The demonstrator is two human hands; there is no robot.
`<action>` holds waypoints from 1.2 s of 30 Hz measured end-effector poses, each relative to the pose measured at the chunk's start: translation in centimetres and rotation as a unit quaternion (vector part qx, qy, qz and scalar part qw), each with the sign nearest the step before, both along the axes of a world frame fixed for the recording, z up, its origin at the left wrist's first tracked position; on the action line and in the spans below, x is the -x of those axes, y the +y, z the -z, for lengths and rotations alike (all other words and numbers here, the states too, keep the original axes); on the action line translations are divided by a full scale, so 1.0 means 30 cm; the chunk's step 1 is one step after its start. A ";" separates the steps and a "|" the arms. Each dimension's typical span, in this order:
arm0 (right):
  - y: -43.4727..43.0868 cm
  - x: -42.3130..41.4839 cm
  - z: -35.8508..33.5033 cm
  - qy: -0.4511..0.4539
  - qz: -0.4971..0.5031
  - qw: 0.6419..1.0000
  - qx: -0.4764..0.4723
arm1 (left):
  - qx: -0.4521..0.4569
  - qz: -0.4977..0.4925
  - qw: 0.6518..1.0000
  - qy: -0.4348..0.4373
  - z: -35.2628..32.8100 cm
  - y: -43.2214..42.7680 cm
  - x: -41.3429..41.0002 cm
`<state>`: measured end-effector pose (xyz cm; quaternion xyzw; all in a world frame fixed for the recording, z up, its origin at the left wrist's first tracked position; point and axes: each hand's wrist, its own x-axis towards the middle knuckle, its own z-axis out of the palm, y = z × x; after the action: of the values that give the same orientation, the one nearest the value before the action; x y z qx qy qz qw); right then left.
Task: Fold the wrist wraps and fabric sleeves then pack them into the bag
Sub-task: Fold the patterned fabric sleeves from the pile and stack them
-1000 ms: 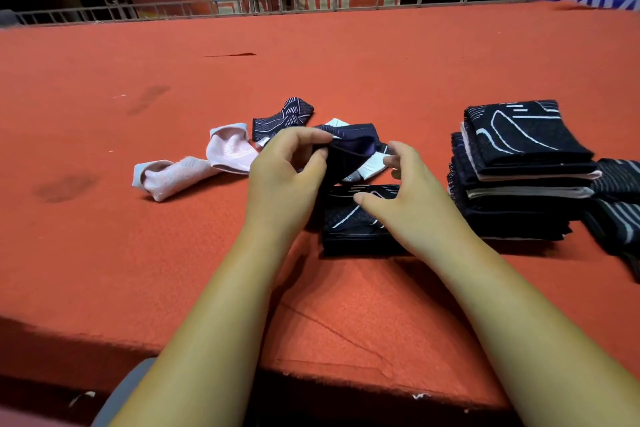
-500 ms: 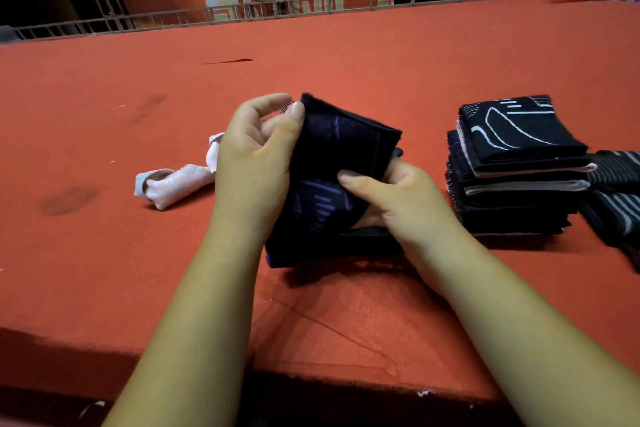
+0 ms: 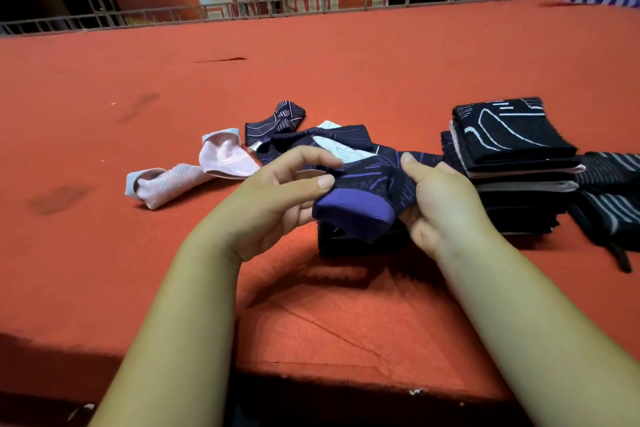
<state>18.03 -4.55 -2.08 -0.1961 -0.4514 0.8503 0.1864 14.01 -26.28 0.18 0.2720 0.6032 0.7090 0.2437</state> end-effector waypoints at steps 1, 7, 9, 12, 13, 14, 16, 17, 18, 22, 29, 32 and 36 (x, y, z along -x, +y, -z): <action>0.002 -0.001 0.000 0.000 0.004 1.000 -0.001 | -0.006 0.011 1.000 -0.001 0.003 -0.004 0.002; -0.013 -0.003 -0.002 -0.013 0.012 1.000 0.016 | 0.052 0.041 0.998 0.012 0.038 -0.053 0.037; -0.024 -0.004 -0.002 -0.010 0.009 1.000 0.028 | 0.061 0.045 0.997 0.016 0.042 -0.067 0.045; -0.038 -0.007 -0.011 0.003 0.000 0.999 0.040 | 0.078 -0.018 0.996 0.030 0.030 -0.075 0.051; -0.040 -0.006 -0.011 0.005 -0.003 0.999 0.042 | 0.096 -0.060 0.992 0.052 0.020 -0.073 0.050; -0.042 -0.007 -0.013 0.006 -0.007 0.999 0.043 | 0.117 -0.108 0.984 0.079 0.012 -0.069 0.048; -0.047 -0.010 -0.015 0.005 -0.010 0.999 0.040 | 0.149 -0.217 0.956 0.130 0.006 -0.054 0.053; -0.049 -0.011 -0.015 0.004 -0.008 0.999 0.038 | 0.159 -0.272 0.938 0.146 0.008 -0.046 0.061; -0.052 -0.013 -0.014 0.005 -0.006 0.999 0.037 | 0.164 -0.325 0.918 0.156 0.012 -0.037 0.070; -0.060 -0.019 -0.008 0.009 0.008 0.999 0.040 | 0.161 -0.453 0.859 0.178 0.023 -0.004 0.075; -0.071 -0.010 -0.003 0.061 -0.008 0.997 0.043 | 0.085 -0.360 0.924 0.095 0.032 0.013 0.078; -0.088 0.000 0.006 0.095 -0.023 0.995 0.038 | 0.112 -0.358 0.926 0.038 0.023 0.009 0.075; -0.139 0.002 0.021 0.118 -0.065 0.991 0.008 | 0.171 -0.307 0.935 -0.054 0.011 0.013 0.049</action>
<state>17.97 -8.71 -2.71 -0.0664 -0.4315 0.8812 0.1812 12.54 -25.89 -0.16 -0.0103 0.7552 0.6493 0.0893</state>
